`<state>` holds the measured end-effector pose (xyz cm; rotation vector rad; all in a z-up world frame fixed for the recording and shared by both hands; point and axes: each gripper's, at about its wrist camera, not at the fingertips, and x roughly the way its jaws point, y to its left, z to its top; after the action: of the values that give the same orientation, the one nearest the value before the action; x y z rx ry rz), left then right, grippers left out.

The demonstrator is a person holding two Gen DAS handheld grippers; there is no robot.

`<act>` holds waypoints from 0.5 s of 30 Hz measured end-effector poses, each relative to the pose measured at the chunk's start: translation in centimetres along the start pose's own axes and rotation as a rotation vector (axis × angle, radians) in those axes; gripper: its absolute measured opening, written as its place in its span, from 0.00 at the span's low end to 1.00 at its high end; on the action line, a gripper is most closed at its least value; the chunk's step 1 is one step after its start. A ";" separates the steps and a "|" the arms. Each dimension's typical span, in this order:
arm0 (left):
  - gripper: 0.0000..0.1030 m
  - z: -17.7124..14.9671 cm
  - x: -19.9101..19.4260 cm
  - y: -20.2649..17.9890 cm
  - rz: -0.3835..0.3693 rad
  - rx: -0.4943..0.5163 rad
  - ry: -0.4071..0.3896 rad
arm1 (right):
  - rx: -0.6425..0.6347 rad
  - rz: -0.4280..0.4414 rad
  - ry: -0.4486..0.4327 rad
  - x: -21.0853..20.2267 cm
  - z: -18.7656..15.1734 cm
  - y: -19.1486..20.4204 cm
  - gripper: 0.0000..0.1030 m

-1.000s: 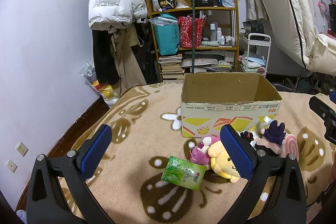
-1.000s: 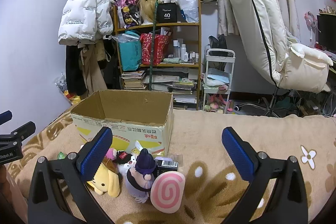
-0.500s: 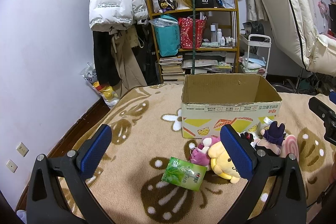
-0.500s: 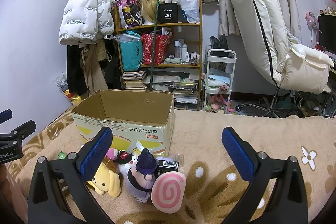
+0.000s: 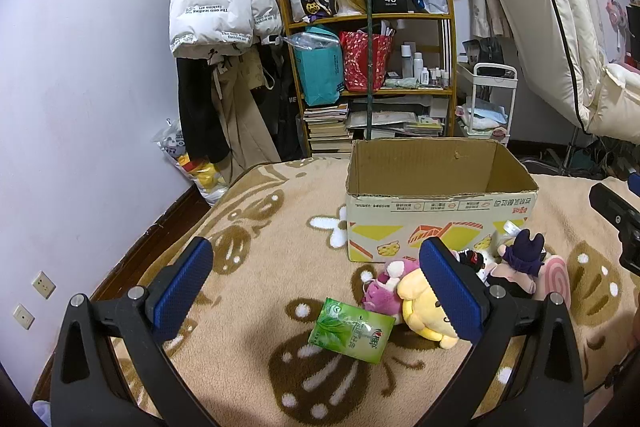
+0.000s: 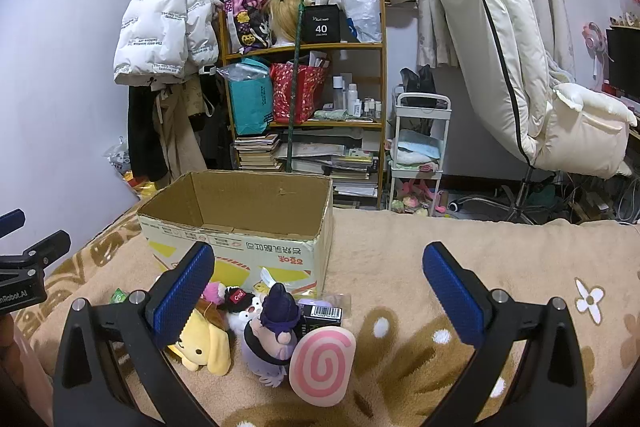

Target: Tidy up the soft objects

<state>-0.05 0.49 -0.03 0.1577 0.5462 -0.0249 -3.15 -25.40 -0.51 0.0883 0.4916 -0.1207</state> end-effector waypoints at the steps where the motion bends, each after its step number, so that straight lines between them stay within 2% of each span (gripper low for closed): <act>1: 0.99 0.0 0.0 0.0 0.001 0.000 0.000 | 0.000 0.000 0.000 0.0 0.0 0.0 1.00; 15: 0.99 -0.1 0.1 -0.1 0.000 0.003 0.002 | -0.007 0.002 0.001 0.0 0.0 0.1 1.00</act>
<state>-0.03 0.45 -0.19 0.1602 0.5478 -0.0257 -3.13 -25.26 -0.56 0.0817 0.4927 -0.1171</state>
